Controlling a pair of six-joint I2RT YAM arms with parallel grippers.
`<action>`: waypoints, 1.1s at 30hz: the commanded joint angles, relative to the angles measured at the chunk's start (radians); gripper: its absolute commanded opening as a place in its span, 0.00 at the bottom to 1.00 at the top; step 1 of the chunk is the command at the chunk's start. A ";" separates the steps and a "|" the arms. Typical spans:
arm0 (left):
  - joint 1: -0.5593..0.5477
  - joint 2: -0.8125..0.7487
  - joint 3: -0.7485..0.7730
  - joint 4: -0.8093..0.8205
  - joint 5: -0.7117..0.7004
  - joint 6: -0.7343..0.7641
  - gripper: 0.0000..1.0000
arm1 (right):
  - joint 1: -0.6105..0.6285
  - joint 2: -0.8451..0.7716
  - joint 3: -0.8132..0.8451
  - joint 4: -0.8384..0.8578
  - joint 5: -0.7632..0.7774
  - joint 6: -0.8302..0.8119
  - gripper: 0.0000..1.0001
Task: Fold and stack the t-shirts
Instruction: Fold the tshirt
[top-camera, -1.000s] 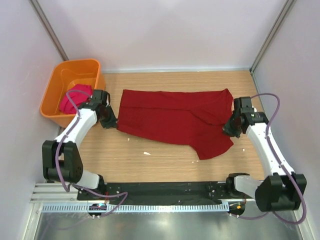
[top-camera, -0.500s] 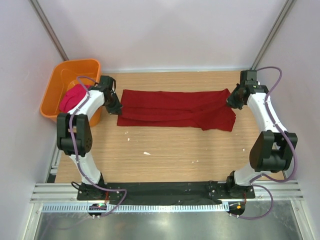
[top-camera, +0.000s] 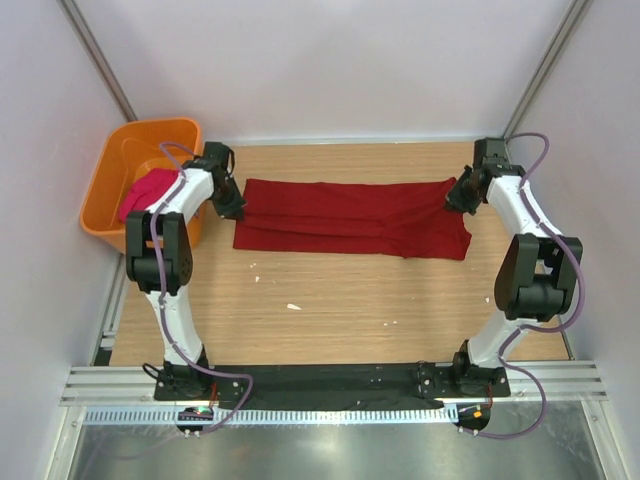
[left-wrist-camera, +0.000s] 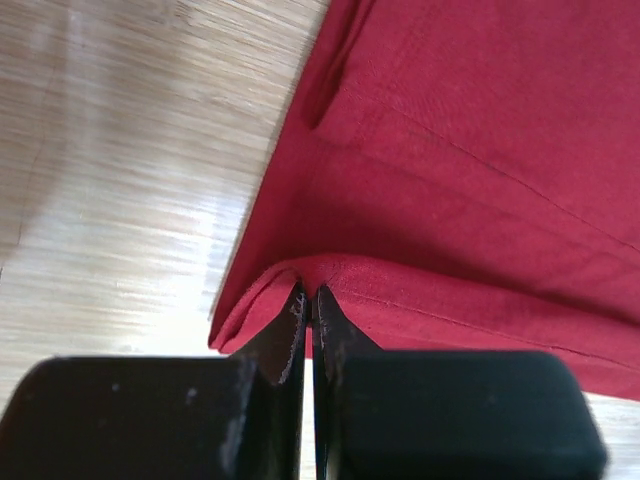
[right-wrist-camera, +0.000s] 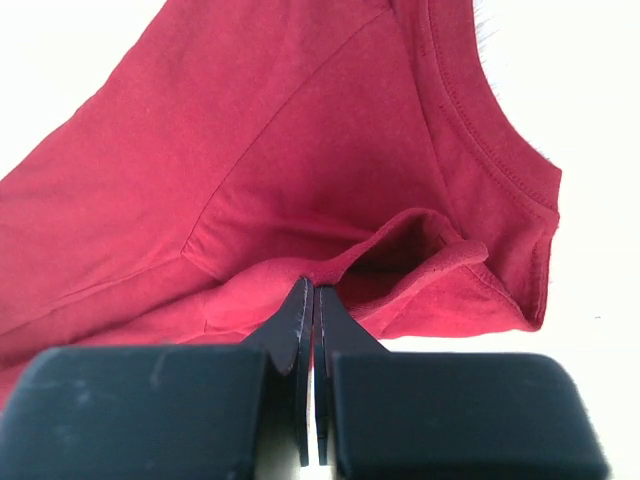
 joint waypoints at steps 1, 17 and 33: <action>0.016 0.028 0.045 -0.015 -0.019 0.017 0.00 | -0.013 0.010 0.055 0.041 -0.010 -0.022 0.01; 0.033 0.138 0.158 -0.027 0.016 0.000 0.00 | -0.029 0.142 0.185 0.031 -0.030 -0.031 0.01; 0.034 0.224 0.273 -0.065 0.015 -0.005 0.00 | -0.042 0.260 0.278 0.023 -0.039 -0.031 0.01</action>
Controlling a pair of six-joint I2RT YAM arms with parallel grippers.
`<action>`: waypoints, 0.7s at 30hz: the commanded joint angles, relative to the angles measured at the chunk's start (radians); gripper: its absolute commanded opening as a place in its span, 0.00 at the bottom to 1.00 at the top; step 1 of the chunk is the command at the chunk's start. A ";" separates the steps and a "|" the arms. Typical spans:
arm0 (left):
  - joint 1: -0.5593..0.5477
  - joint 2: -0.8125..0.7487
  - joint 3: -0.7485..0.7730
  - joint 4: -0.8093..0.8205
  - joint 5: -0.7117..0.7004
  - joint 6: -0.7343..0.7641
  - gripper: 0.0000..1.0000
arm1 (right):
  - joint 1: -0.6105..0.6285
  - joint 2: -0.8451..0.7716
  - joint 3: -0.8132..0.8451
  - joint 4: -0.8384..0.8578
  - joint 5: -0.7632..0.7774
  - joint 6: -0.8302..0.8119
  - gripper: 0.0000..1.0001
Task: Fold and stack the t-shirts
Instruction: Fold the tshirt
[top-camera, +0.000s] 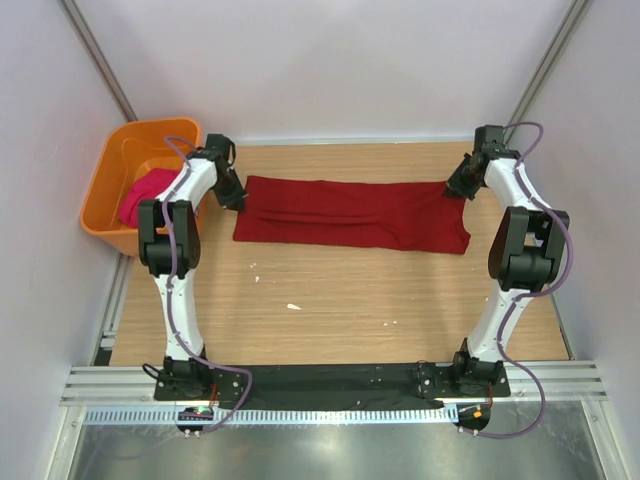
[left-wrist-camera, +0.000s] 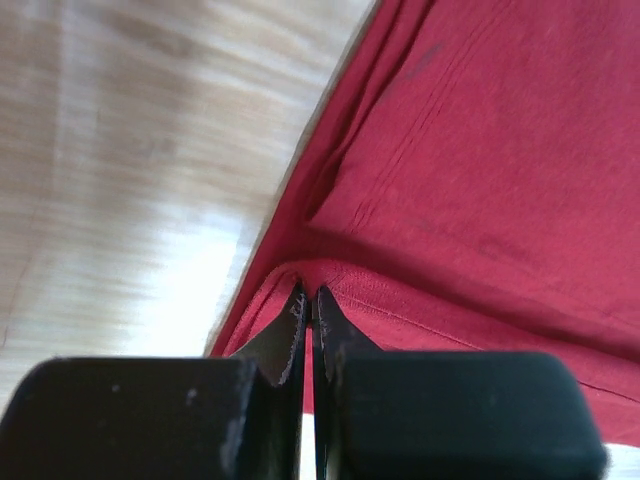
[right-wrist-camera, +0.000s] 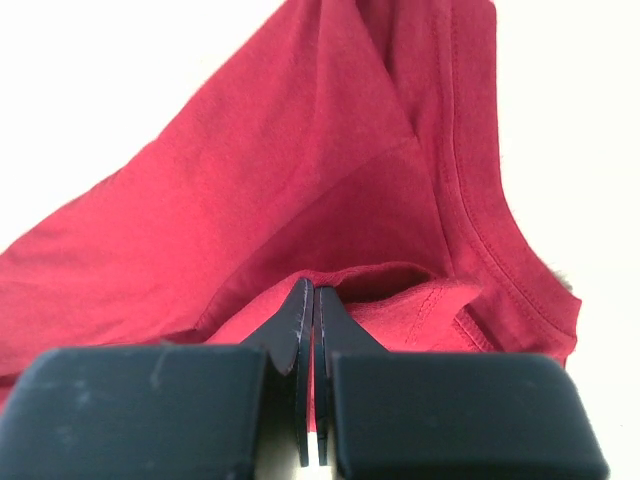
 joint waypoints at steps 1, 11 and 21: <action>0.011 0.032 0.064 -0.023 0.003 0.001 0.00 | -0.009 0.021 0.054 0.020 -0.007 -0.008 0.01; 0.011 0.084 0.151 -0.045 -0.008 0.023 0.24 | -0.018 0.091 0.069 0.082 0.016 -0.002 0.04; -0.037 -0.154 0.020 -0.059 -0.086 0.142 0.68 | 0.002 0.041 0.172 -0.150 0.216 -0.099 0.43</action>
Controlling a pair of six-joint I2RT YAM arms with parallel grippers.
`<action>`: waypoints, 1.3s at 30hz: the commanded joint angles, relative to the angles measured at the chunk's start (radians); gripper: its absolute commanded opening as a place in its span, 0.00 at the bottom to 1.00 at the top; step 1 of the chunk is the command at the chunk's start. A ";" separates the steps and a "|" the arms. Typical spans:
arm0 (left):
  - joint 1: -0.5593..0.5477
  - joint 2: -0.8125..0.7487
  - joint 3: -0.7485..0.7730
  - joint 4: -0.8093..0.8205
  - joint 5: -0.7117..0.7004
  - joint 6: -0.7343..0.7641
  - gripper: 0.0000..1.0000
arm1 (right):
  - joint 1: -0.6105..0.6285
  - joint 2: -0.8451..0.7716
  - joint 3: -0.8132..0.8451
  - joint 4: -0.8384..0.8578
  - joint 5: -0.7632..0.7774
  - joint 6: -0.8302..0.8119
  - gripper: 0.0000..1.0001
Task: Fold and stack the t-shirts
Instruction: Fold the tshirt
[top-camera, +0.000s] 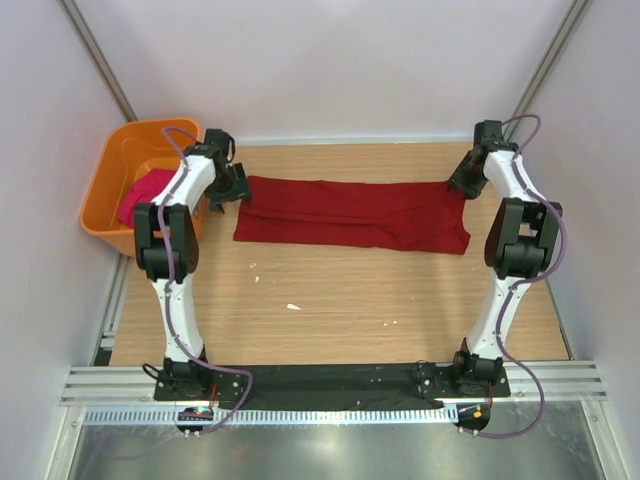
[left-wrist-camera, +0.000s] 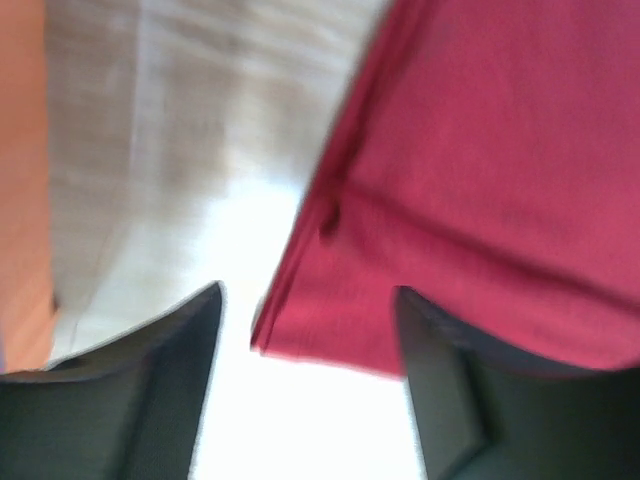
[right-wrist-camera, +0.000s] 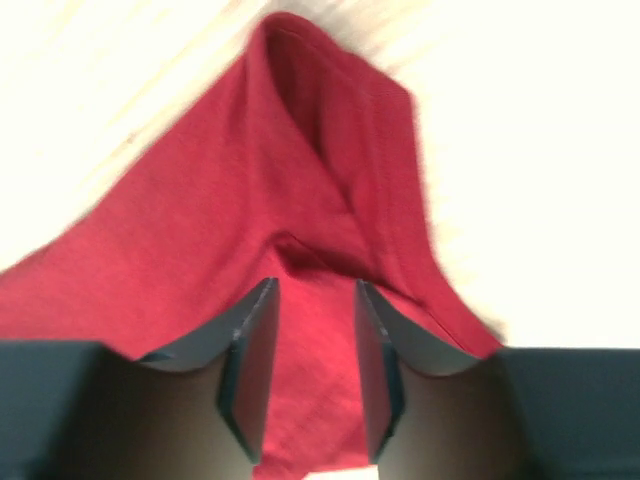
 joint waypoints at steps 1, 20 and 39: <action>-0.035 -0.167 -0.090 0.028 0.014 0.072 0.74 | 0.012 -0.141 -0.030 -0.078 0.095 -0.048 0.45; -0.091 0.057 -0.079 0.034 0.182 0.117 0.50 | -0.008 -0.498 -0.761 0.253 -0.131 0.239 0.58; -0.302 -0.213 -0.689 0.069 0.246 0.022 0.51 | -0.035 -0.235 -0.532 0.322 0.085 0.115 0.56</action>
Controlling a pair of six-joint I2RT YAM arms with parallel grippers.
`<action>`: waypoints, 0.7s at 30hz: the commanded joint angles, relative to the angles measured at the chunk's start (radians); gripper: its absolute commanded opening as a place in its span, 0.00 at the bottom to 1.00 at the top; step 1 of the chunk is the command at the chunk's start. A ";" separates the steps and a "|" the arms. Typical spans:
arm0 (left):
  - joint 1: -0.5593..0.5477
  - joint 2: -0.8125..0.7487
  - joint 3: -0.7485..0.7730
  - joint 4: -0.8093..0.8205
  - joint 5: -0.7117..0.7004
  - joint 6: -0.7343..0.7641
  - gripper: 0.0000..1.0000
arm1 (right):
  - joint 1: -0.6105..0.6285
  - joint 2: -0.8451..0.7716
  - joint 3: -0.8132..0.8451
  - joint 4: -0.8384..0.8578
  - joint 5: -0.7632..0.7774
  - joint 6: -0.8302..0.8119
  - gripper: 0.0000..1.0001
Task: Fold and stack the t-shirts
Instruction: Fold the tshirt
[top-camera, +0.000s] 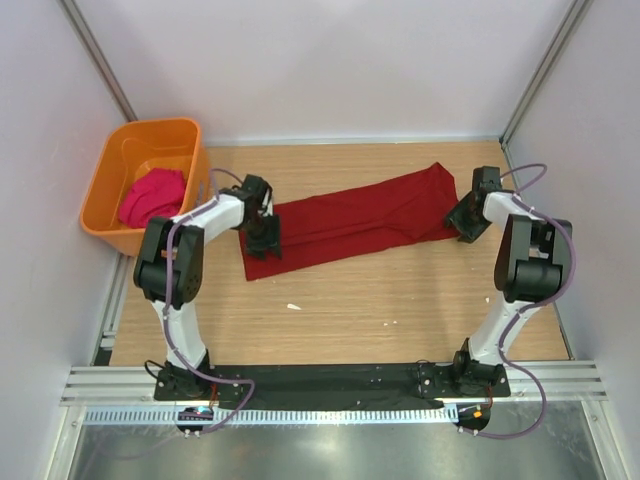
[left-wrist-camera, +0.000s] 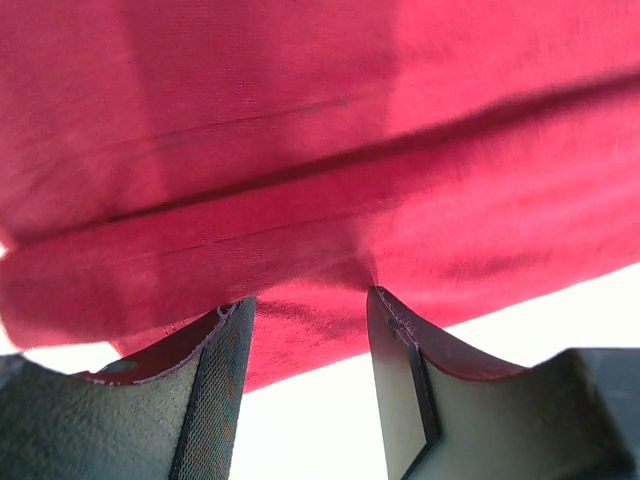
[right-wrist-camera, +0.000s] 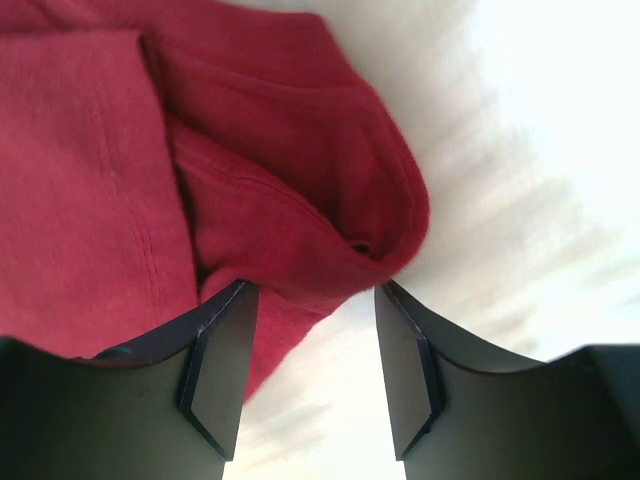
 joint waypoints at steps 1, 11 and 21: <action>-0.117 0.004 -0.175 -0.100 0.064 -0.044 0.51 | -0.001 0.071 0.120 0.038 0.074 -0.062 0.56; -0.577 -0.010 -0.147 0.035 0.421 -0.242 0.53 | 0.124 0.480 0.741 -0.006 0.008 -0.094 0.57; -0.629 -0.286 0.048 0.031 0.320 -0.314 0.64 | 0.157 0.281 0.792 -0.296 0.149 -0.232 0.70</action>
